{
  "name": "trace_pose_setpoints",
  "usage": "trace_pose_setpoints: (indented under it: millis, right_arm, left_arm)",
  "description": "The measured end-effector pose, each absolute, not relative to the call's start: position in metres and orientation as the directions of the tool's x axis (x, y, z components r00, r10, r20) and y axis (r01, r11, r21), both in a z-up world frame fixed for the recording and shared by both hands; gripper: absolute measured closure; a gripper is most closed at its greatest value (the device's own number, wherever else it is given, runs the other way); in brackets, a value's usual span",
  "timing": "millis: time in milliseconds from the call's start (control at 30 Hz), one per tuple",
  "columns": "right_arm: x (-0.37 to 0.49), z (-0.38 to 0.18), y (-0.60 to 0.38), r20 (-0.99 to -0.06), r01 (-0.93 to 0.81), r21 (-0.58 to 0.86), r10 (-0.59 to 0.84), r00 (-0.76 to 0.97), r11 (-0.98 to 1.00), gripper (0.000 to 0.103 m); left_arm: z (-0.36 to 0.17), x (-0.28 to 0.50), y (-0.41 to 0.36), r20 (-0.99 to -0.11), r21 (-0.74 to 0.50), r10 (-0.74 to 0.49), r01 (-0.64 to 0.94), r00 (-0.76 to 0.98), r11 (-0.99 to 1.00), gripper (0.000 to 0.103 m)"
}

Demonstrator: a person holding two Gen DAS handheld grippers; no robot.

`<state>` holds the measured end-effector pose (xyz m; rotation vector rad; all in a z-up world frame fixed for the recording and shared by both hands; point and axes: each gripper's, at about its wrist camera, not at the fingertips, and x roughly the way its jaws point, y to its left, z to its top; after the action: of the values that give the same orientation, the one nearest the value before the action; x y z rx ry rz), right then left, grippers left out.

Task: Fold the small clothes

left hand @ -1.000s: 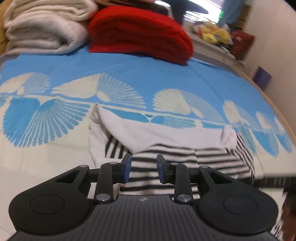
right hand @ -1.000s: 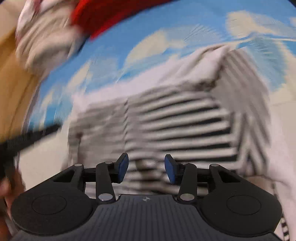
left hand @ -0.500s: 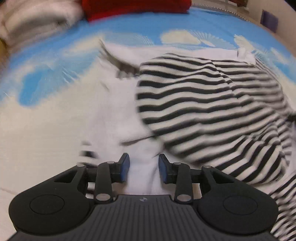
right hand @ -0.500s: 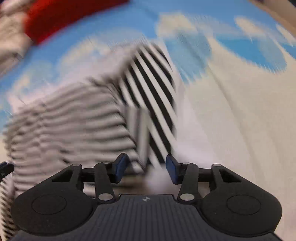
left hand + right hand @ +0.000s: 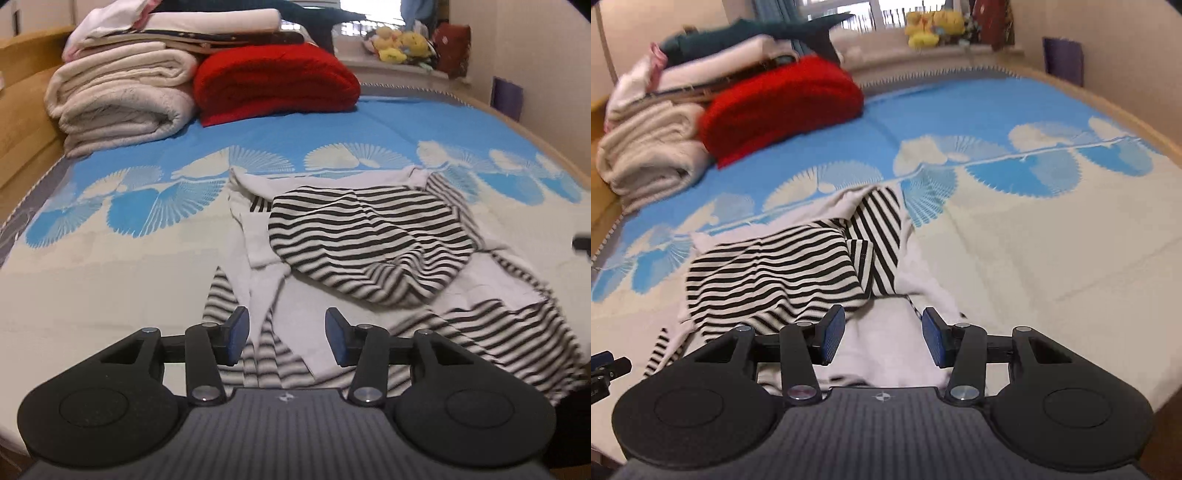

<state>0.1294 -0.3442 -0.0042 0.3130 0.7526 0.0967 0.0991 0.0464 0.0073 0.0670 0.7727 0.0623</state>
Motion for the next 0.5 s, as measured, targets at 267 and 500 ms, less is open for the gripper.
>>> trace_pose_setpoints:
  millis: [267,500]
  right_arm:
    - [0.075,-0.022,-0.354,-0.674,0.069,0.325,0.18,0.717,0.943,0.054]
    - [0.076,-0.032,-0.342,-0.693,0.033,0.271,0.171,0.7,0.962,0.054]
  left_arm:
    - [0.014,0.037,0.042,-0.678,0.029,0.049,-0.04,0.734,0.999,0.053]
    - [-0.043,0.045,0.055,-0.747,0.04,0.071,-0.062,0.661,0.997,0.054]
